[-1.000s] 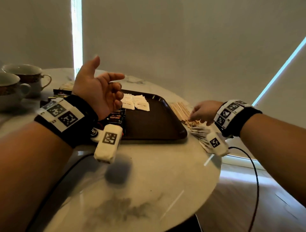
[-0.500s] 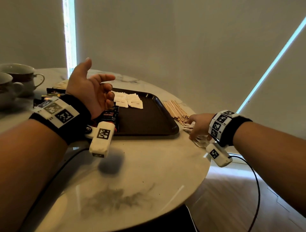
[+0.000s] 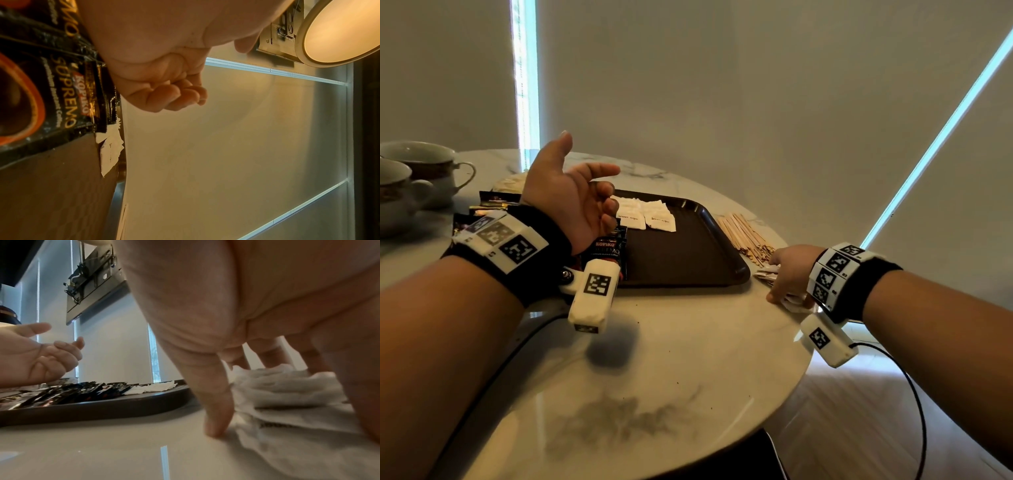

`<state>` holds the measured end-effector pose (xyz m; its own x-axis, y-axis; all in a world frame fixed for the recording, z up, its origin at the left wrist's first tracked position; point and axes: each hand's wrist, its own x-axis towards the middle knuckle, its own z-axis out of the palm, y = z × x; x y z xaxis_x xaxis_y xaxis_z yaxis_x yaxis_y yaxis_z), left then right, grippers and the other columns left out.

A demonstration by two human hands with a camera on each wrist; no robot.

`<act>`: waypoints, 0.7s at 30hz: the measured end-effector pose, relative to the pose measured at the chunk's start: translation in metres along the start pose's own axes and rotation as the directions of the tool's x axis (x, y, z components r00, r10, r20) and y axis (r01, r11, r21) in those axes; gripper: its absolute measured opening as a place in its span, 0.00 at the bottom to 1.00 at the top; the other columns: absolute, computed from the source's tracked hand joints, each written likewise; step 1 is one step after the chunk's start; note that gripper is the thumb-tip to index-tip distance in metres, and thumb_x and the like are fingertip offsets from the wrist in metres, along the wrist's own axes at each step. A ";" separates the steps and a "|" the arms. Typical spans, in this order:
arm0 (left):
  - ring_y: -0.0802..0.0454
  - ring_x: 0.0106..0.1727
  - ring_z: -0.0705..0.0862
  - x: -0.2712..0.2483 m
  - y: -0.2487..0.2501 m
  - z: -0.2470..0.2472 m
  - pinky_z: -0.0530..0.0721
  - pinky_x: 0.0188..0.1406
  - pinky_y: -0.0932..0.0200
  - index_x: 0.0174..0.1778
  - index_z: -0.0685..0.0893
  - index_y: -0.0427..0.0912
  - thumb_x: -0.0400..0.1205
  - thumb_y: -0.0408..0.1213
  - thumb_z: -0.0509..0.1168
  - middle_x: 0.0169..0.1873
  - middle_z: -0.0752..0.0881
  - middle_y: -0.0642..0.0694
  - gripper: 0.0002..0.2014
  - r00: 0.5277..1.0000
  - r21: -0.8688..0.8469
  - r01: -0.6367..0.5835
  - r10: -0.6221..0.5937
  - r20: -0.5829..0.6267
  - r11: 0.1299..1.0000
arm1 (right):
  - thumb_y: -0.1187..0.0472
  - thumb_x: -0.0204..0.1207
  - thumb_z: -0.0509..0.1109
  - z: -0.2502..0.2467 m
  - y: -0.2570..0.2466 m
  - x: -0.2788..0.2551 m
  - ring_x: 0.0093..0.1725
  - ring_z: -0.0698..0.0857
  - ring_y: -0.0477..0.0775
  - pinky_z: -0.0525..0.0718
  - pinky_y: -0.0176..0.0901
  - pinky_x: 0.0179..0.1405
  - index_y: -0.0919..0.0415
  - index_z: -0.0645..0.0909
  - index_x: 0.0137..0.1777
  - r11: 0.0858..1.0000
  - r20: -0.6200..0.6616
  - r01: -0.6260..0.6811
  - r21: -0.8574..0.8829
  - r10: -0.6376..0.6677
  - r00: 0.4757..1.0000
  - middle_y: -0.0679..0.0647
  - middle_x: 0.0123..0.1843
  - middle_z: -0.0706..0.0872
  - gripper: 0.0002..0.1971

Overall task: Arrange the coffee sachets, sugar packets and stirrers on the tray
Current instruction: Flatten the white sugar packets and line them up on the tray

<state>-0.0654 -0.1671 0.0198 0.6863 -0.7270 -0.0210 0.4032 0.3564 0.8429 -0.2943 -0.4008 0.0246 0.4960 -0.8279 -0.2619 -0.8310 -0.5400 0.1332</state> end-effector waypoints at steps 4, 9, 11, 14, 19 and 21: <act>0.53 0.29 0.76 0.001 0.000 -0.001 0.70 0.31 0.58 0.55 0.85 0.44 0.83 0.69 0.49 0.30 0.78 0.50 0.33 1.000 0.003 0.003 -0.003 -0.004 1.000 | 0.58 0.72 0.79 0.005 -0.006 -0.002 0.50 0.89 0.55 0.90 0.48 0.50 0.56 0.82 0.63 0.991 -0.072 0.013 -0.131 -0.023 0.997 0.53 0.49 0.89 0.19; 0.52 0.29 0.76 0.003 -0.001 0.000 0.69 0.30 0.59 0.55 0.85 0.44 0.83 0.69 0.49 0.30 0.77 0.50 0.33 1.000 0.002 0.012 -0.012 -0.003 1.000 | 0.60 0.72 0.76 0.010 -0.006 -0.003 0.50 0.85 0.55 0.81 0.42 0.43 0.54 0.83 0.61 0.982 -0.125 0.054 -0.183 -0.078 0.989 0.52 0.50 0.86 0.17; 0.52 0.29 0.76 0.002 -0.002 0.001 0.69 0.30 0.58 0.57 0.85 0.43 0.83 0.69 0.48 0.30 0.78 0.50 0.34 1.000 0.004 0.014 -0.014 0.000 1.000 | 0.61 0.72 0.76 0.013 -0.007 -0.005 0.52 0.84 0.55 0.84 0.44 0.48 0.54 0.82 0.63 0.985 -0.136 0.060 -0.164 -0.083 0.987 0.52 0.52 0.85 0.19; 0.52 0.30 0.75 0.002 -0.003 0.002 0.69 0.31 0.58 0.58 0.84 0.43 0.83 0.70 0.48 0.30 0.78 0.49 0.34 1.000 0.013 0.019 -0.019 0.006 1.000 | 0.62 0.73 0.76 0.014 -0.005 -0.006 0.51 0.84 0.54 0.83 0.44 0.47 0.54 0.82 0.63 0.992 -0.161 0.073 -0.107 -0.089 0.983 0.51 0.49 0.84 0.18; 0.51 0.31 0.76 0.001 -0.004 0.003 0.70 0.33 0.56 0.57 0.85 0.43 0.83 0.70 0.48 0.31 0.79 0.49 0.35 0.998 0.040 0.062 -0.063 0.023 0.997 | 0.58 0.74 0.77 -0.004 0.002 -0.009 0.44 0.91 0.53 0.92 0.51 0.48 0.56 0.85 0.55 0.985 -0.202 0.082 0.151 -0.051 0.978 0.53 0.45 0.89 0.10; 0.50 0.33 0.76 0.000 -0.005 0.005 0.72 0.34 0.55 0.57 0.84 0.42 0.84 0.68 0.50 0.32 0.79 0.48 0.33 0.996 0.065 0.082 -0.085 0.039 0.995 | 0.63 0.74 0.76 -0.017 -0.001 -0.012 0.39 0.93 0.54 0.94 0.53 0.41 0.57 0.86 0.54 0.947 -0.221 0.121 0.299 -0.055 0.974 0.57 0.43 0.90 0.09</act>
<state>-0.0701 -0.1719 0.0181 0.6257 -0.7768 -0.0712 0.4181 0.2569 0.8713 -0.2952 -0.3930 0.0442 0.5840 -0.8101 -0.0511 -0.8019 -0.5660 -0.1915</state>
